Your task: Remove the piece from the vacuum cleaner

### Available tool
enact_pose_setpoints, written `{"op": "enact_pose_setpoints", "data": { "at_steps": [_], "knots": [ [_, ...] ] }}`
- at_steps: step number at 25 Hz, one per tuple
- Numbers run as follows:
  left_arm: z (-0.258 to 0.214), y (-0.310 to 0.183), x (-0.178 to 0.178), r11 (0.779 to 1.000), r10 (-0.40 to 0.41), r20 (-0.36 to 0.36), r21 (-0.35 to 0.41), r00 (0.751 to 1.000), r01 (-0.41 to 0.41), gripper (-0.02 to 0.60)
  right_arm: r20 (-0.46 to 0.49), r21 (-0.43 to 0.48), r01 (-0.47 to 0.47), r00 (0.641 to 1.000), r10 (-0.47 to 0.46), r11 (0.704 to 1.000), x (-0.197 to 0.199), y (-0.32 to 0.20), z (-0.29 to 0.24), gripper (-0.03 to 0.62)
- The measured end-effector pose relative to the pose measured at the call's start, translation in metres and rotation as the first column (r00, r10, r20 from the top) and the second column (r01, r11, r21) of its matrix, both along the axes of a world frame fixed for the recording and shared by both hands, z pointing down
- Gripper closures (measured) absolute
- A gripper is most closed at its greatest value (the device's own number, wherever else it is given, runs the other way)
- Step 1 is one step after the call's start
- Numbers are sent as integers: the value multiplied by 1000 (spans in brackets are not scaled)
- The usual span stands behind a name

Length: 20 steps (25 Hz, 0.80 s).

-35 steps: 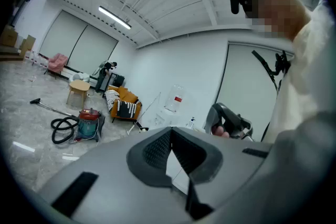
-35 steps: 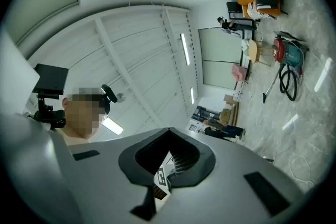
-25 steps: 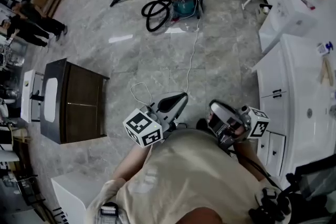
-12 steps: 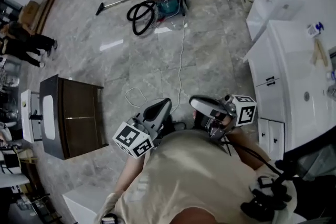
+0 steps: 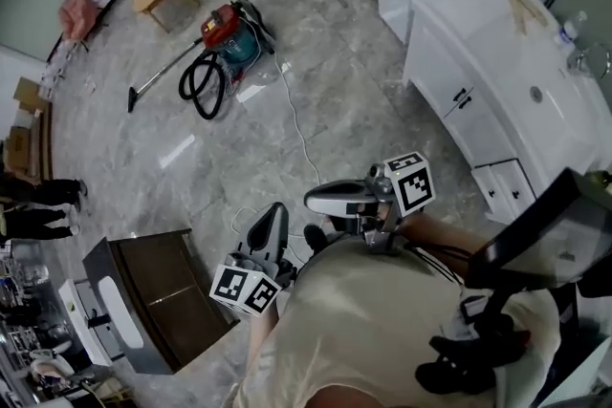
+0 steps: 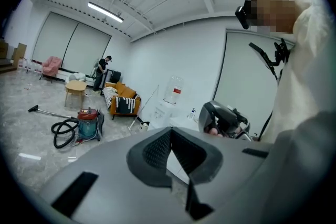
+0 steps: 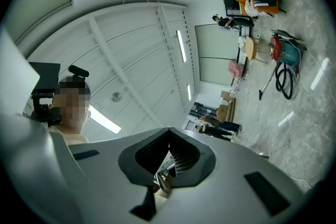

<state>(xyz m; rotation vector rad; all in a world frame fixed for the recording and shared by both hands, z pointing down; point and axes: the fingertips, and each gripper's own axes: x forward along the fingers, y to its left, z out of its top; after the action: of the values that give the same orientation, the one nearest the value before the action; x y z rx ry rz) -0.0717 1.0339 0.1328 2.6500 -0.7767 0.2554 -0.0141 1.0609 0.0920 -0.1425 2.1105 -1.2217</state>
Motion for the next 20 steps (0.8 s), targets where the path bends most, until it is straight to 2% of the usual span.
{"op": "enact_pose_setpoints", "data": {
  "at_steps": [9, 16, 20],
  "knots": [
    [-1, -37, -44, 999, 36, -46, 37, 998, -34, 578, -25, -3, -77, 997, 77, 997, -39, -27, -8, 591],
    [-9, -82, -146, 999, -38, -100, 33, 994, 42, 578, -44, -11, -62, 997, 61, 998, -124, -62, -18, 591],
    [-21, -101, -194, 997, -41, -134, 64, 990, 50, 578, -69, -2, -46, 997, 46, 999, -168, -78, -25, 591]
  ]
}}
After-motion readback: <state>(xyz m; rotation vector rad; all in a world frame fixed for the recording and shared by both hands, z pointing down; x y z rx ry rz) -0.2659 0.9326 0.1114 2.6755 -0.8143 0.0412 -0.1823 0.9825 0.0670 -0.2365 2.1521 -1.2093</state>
